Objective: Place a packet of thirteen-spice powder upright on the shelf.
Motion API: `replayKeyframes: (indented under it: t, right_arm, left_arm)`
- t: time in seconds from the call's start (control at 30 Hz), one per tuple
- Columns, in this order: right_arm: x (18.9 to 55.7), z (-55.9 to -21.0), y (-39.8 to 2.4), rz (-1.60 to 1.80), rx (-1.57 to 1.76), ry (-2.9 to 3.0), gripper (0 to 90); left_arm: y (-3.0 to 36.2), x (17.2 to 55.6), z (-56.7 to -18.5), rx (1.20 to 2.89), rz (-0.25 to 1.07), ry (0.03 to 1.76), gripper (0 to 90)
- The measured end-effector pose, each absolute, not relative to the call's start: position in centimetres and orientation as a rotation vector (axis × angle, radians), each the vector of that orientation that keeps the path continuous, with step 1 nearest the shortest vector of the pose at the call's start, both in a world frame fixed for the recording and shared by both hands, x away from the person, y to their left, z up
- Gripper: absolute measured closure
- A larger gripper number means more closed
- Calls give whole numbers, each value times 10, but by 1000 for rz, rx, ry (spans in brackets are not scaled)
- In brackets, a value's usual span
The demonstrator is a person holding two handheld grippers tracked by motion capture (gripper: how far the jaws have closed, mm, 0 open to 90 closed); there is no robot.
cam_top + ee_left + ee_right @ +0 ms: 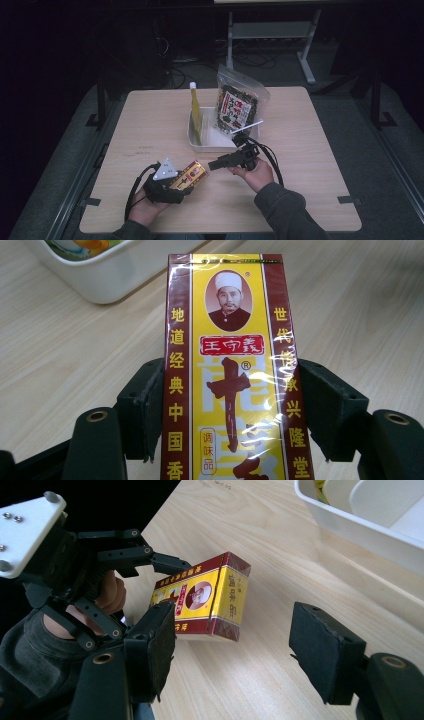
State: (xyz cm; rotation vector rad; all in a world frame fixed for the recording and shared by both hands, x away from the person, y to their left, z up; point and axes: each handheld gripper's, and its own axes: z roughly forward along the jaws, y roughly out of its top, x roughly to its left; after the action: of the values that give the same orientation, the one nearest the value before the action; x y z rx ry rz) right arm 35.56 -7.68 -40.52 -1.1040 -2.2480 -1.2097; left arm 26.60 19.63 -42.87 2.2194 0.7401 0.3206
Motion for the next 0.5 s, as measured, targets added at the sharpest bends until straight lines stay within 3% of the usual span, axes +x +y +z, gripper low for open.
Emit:
replayKeyframes:
  t: [0.5]
  right_arm:
    - [366, -414, -64, -1150, -1099, -2188, 332]
  left_arm:
    - [190, 264, -422, 2186, 319, 704, 323]
